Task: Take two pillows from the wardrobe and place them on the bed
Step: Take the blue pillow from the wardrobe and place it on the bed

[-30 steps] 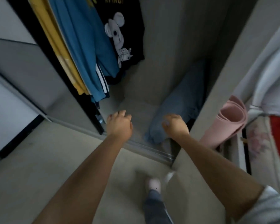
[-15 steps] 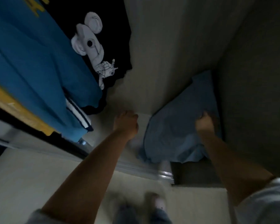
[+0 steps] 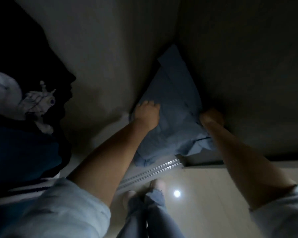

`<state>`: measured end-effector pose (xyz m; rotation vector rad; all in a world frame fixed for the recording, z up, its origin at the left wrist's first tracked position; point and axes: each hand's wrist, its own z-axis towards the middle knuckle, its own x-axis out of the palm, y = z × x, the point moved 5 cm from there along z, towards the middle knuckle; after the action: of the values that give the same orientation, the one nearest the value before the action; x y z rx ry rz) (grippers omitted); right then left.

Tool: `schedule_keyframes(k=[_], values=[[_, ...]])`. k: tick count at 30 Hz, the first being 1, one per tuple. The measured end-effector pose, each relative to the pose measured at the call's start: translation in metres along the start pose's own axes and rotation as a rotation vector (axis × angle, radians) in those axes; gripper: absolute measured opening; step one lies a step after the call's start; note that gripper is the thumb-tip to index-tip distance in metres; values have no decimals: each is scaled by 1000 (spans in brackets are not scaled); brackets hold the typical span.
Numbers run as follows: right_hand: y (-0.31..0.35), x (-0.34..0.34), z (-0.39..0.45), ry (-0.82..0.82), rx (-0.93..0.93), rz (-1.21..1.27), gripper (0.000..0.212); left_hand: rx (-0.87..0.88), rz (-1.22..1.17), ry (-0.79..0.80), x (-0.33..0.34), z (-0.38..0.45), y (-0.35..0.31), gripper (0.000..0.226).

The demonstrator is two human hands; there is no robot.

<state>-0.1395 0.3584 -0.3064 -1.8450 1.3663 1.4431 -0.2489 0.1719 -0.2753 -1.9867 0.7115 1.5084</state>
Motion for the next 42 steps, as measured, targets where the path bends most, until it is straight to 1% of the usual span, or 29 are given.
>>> schedule_keyframes(k=[1, 2, 3, 4, 5, 6, 7, 8, 9, 10, 12, 15, 17, 19, 21, 23, 24, 26, 30, 32, 34, 38, 42], values=[[0, 4, 5, 6, 18, -65, 38, 43, -13, -8, -1, 12, -11, 38], [11, 11, 8, 123, 26, -41, 38, 84, -18, -20, -2, 24, -22, 41], [11, 23, 4, 330, -14, 14, 37, 124, -13, -30, -3, 35, -32, 43], [18, 35, -8, 593, -14, 168, 34, 160, 1, -30, -3, 45, -41, 44], [18, 55, -18, 891, 94, 180, 31, 193, 22, -12, -1, 54, -49, 45], [20, 62, -28, 1008, 97, 315, 26, 222, 46, 14, 3, 61, -55, 45], [14, 66, -20, 871, 5, 476, 24, 245, 69, 32, 7, 67, -60, 45], [12, 59, -18, 593, -108, 537, 26, 259, 83, 48, 10, 72, -63, 46], [1, 57, -14, 352, -106, 642, 26, 259, 93, 57, 13, 74, -65, 46], [-12, 62, -20, 325, -86, 750, 23, 264, 108, 59, 16, 76, -66, 46], [-11, 74, -27, 371, -86, 873, 21, 321, 145, 65, 19, 78, -68, 46], [-3, 75, -27, 406, -77, 929, 30, 469, 288, 76, 18, 81, -69, 45], [-7, 79, -35, 443, -64, 898, 38, 567, 426, 86, 12, 85, -71, 43], [-1, 76, -41, 476, -114, 755, 39, 638, 570, 78, 11, 88, -76, 40], [8, 78, -45, 487, -162, 514, 43, 651, 703, 90, 13, 86, -73, 35], [17, 80, -50, 463, -189, 320, 43, 624, 747, 134, 18, 80, -65, 30], [22, 81, -55, 438, -199, 265, 40, 588, 695, 157, 17, 73, -57, 31], [31, 81, -72, 353, -242, 219, 33, 575, 589, 181, 11, 58, -38, 34], [39, 78, -123, 169, -282, 191, 24, 749, 645, 233, -9, 10, -8, 35], [37, 76, -155, 101, -265, 160, 23, 801, 634, 209, -16, -20, -1, 34], [32, 68, -191, -1, -223, 163, 22, 822, 521, 154, -24, -49, 4, 31], [-3, 29, -261, -261, -109, 209, 20, 945, 324, 28, -48, -109, -20, 17], [-65, -13, -325, -494, 19, 157, 20, 1080, 132, -92, -72, -162, -82, 14]])
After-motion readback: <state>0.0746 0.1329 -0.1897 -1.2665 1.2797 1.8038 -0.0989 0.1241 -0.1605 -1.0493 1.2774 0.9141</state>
